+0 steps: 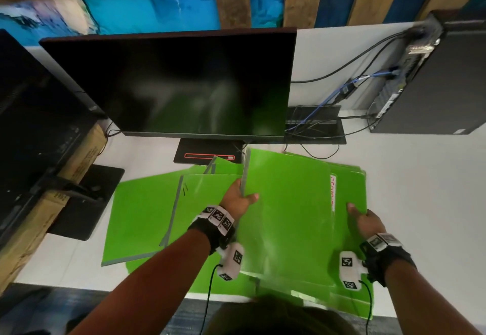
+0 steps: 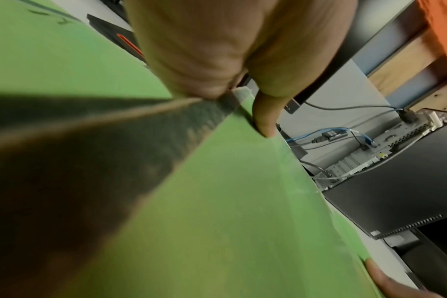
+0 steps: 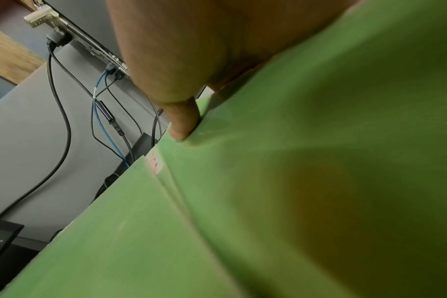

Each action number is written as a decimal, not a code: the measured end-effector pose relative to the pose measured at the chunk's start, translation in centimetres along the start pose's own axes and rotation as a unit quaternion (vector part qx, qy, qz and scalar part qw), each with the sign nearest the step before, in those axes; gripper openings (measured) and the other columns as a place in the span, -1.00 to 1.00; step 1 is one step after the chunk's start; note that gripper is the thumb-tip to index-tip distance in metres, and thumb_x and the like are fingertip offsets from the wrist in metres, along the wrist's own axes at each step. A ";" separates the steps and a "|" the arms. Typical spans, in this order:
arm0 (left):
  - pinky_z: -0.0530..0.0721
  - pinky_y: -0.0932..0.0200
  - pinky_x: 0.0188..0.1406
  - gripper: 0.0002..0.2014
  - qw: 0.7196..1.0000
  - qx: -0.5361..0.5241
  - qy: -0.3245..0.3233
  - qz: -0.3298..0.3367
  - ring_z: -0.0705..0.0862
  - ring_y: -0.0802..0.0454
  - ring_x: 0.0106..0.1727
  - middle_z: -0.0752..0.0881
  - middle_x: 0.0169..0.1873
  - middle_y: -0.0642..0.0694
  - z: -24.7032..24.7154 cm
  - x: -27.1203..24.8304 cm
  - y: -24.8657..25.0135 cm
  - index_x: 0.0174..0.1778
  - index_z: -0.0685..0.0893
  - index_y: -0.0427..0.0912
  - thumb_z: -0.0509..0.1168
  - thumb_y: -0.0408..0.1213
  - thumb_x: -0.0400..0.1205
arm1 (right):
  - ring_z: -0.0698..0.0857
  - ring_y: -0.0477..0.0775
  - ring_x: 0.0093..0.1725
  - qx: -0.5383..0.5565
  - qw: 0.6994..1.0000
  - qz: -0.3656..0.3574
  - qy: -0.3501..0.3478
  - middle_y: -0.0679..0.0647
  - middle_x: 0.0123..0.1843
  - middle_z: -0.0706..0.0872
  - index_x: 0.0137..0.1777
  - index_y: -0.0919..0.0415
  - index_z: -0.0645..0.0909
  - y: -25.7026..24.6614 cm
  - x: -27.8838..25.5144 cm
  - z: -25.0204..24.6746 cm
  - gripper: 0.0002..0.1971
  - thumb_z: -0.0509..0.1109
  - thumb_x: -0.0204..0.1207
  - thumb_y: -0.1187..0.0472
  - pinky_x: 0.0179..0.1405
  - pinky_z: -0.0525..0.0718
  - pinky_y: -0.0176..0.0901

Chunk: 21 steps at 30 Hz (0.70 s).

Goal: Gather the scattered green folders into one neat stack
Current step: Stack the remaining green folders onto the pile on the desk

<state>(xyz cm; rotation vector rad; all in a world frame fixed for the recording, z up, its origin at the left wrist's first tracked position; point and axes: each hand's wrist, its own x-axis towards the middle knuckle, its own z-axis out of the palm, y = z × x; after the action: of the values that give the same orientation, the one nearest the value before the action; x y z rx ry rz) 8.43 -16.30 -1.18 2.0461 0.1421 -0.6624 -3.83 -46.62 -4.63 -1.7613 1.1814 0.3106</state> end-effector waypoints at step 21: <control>0.37 0.03 0.52 -0.32 0.993 0.103 0.043 0.034 0.40 -0.13 0.52 0.38 0.51 -0.21 0.0 -1.6 -1.2 0.61 0.33 -0.15 0.42 -0.20 0.58 | 0.67 0.36 0.16 0.010 1.000 -0.012 0.013 0.35 0.23 0.70 0.31 0.27 0.59 0.6 -0.3 0.4 -0.36 0.36 0.46 -0.25 0.03 0.53 -0.04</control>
<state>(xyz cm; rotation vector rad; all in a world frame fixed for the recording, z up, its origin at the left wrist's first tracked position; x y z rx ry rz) 6.64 -15.39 -1.32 2.2682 0.0560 -0.5657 -4.33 -46.21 -4.98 -1.7661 1.1762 0.2618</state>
